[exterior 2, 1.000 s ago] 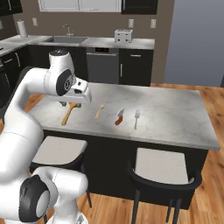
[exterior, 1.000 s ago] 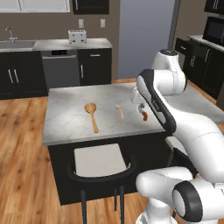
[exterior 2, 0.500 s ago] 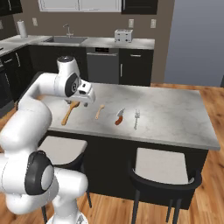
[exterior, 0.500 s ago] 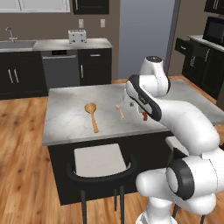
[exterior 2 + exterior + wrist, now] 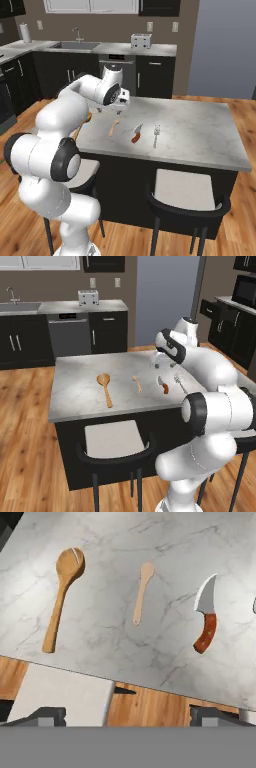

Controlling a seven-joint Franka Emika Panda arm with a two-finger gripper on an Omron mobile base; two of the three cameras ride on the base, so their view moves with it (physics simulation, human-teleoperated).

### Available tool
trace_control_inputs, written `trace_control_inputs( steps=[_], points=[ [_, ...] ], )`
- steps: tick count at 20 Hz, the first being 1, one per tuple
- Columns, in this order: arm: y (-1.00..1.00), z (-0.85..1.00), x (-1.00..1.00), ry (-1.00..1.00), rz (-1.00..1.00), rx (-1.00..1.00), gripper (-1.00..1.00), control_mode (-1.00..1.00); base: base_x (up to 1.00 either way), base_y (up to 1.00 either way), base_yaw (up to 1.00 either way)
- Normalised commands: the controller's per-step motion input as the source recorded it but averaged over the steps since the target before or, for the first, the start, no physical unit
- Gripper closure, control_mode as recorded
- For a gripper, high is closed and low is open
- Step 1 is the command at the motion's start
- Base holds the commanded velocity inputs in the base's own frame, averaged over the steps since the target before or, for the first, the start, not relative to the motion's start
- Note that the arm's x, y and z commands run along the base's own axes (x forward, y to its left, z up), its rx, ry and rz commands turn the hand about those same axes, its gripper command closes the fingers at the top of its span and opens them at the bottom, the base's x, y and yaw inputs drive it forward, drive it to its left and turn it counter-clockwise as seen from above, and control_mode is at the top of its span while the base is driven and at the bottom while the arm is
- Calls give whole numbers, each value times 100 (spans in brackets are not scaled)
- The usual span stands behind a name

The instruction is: Pick up the metallic utensils from the counter and place them in the open drawer. Make sure not to pick up any wooden utensils.

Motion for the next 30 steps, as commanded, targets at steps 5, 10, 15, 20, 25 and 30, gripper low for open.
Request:
trace_control_inputs(
  steps=[5, 10, 15, 20, 25, 30],
  points=[
    [-77, -1, 19, -7, 30, 7, -100, -100, 0, 0, 0],
    [-2, -6, 0, -1, 19, -14, -100, -100, 0, 0, 0],
    [29, -58, -2, 16, 11, -36, -100, -100, 0, 0, 0],
    [21, -60, 0, 18, 8, -23, -100, -100, 0, 0, 0],
    [-1, -40, 0, 3, 4, 3, -100, -100, 0, 0, 0],
    [-8, -20, 0, 0, 0, 4, -100, -100, 0, 0, 0]
  ],
)
